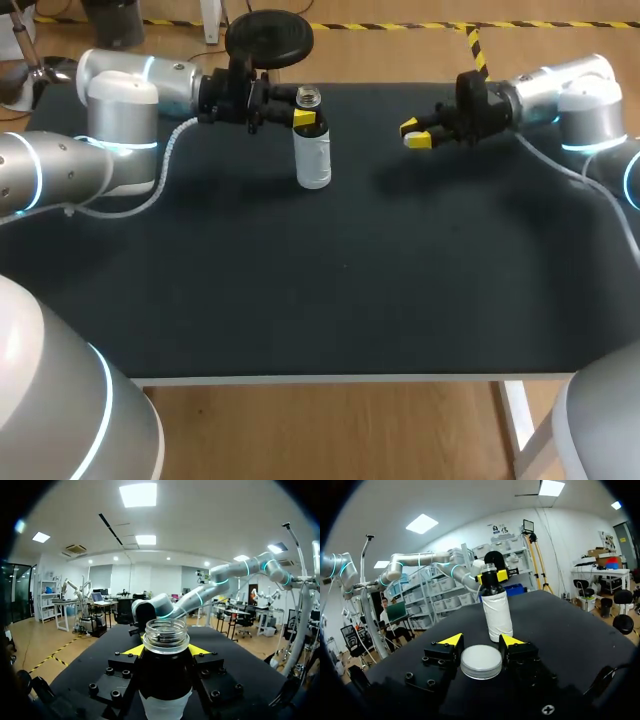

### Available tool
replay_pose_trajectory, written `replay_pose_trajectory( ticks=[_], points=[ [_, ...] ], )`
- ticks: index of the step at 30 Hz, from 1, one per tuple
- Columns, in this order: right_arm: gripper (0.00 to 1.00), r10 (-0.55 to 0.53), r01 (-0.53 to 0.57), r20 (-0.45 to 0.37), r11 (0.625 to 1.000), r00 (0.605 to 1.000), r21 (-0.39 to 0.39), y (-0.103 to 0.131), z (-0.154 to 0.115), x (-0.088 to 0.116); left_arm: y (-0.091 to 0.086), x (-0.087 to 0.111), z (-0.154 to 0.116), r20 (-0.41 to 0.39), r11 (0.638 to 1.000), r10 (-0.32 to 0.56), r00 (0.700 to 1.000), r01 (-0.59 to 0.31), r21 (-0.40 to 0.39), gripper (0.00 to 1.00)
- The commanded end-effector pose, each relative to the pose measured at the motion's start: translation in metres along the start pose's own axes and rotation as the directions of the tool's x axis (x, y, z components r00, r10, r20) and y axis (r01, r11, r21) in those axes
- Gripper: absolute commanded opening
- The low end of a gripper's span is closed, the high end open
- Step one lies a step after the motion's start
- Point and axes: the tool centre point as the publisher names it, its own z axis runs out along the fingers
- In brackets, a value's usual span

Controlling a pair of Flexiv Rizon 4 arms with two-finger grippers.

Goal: Unscrew the bottle cap

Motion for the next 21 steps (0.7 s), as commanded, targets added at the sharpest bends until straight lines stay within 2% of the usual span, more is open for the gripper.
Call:
replay_pose_trajectory(
  ticks=[1, 8, 9, 10, 11, 12, 17, 19, 21],
  points=[
    [0.00, 0.013, -0.014, 0.186, 1.000, 0.983, 0.003, -0.002, 0.005, 0.009, 0.000, -0.002, 0.000, -0.004, 1.000, -0.001, 1.000, 0.001, -0.001, 0.00],
    [0.02, 0.044, -0.044, 0.203, 0.999, 0.978, -0.004, -0.009, 0.003, 0.010, 0.000, -0.002, 0.000, -0.004, 1.000, -0.001, 1.000, 0.001, -0.001, 0.00],
    [0.29, 0.048, -0.048, 0.204, 0.999, 0.978, -0.006, -0.010, 0.003, 0.010, 0.000, -0.002, 0.000, -0.004, 1.000, -0.001, 1.000, 0.001, -0.001, 0.00],
    [0.48, 0.053, -0.053, 0.205, 0.999, 0.977, -0.007, -0.010, 0.002, 0.011, 0.000, -0.002, 0.000, -0.004, 1.000, -0.001, 1.000, 0.001, -0.001, 0.00],
    [0.92, 0.056, -0.055, 0.208, 0.998, 0.976, -0.007, -0.011, 0.001, 0.011, 0.000, -0.002, 0.000, -0.004, 1.000, -0.001, 1.000, 0.001, -0.001, 0.00],
    [1.00, 0.059, -0.058, 0.213, 0.998, 0.975, -0.010, -0.011, 0.000, 0.012, 0.000, -0.002, 0.000, -0.004, 1.000, -0.001, 1.000, 0.001, -0.001, 0.00],
    [1.00, 0.064, -0.062, 0.230, 0.998, 0.971, -0.017, -0.009, -0.004, 0.015, 0.000, -0.002, 0.000, -0.004, 1.000, -0.001, 1.000, 0.001, -0.001, 0.00],
    [1.00, 0.065, -0.060, 0.240, 0.998, 0.969, -0.030, -0.007, -0.006, 0.016, 0.000, -0.002, 0.000, -0.004, 1.000, -0.001, 1.000, 0.001, -0.001, 0.16],
    [1.00, 0.065, -0.059, 0.243, 0.998, 0.968, -0.033, -0.005, -0.007, 0.017, 0.000, -0.002, 0.000, -0.004, 1.000, -0.001, 1.000, 0.001, -0.001, 0.18]
  ],
)
